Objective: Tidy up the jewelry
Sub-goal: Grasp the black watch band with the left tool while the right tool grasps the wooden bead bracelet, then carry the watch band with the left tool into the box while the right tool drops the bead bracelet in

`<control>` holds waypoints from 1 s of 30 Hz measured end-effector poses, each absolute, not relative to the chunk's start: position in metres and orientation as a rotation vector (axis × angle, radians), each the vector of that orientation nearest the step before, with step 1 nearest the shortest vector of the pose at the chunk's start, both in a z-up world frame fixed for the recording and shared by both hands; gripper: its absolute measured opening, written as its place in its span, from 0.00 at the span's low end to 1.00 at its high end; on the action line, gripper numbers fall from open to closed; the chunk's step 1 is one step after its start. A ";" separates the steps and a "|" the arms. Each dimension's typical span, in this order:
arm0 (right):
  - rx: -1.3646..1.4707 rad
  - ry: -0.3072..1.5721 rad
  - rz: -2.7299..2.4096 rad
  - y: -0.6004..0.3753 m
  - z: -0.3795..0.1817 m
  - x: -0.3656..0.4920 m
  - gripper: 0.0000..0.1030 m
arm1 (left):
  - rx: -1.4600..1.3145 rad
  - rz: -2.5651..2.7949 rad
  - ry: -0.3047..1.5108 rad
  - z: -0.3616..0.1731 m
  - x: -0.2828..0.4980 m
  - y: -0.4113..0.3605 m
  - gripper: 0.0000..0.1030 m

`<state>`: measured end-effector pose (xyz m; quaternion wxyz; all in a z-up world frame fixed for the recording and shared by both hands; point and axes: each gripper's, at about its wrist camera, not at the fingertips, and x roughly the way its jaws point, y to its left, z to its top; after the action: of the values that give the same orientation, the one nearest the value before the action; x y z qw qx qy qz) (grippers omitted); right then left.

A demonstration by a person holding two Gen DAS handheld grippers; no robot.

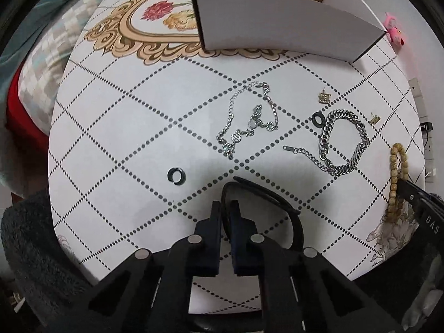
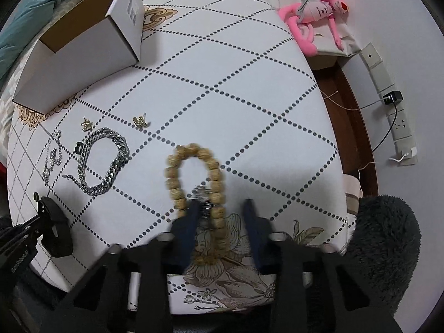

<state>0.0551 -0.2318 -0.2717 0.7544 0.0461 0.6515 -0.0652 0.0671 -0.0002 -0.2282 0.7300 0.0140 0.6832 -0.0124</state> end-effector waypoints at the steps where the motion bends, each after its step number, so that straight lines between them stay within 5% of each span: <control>1: 0.102 1.421 -0.142 -0.231 -0.272 0.058 0.09 | 0.033 -0.028 1.501 -0.228 0.067 -0.001 0.02; 22: 0.318 1.255 0.075 -0.223 -0.187 0.054 0.09 | -0.082 -0.147 1.355 -0.130 0.073 0.002 0.01; 30: 0.334 1.130 0.210 -0.201 -0.119 0.107 0.09 | -0.121 -0.162 1.238 -0.087 0.151 -0.011 0.01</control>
<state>0.1075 -0.2013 -0.1193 0.8262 0.1570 0.5320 0.0988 0.1506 -0.0107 -0.0867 0.8096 -0.0564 0.5793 -0.0760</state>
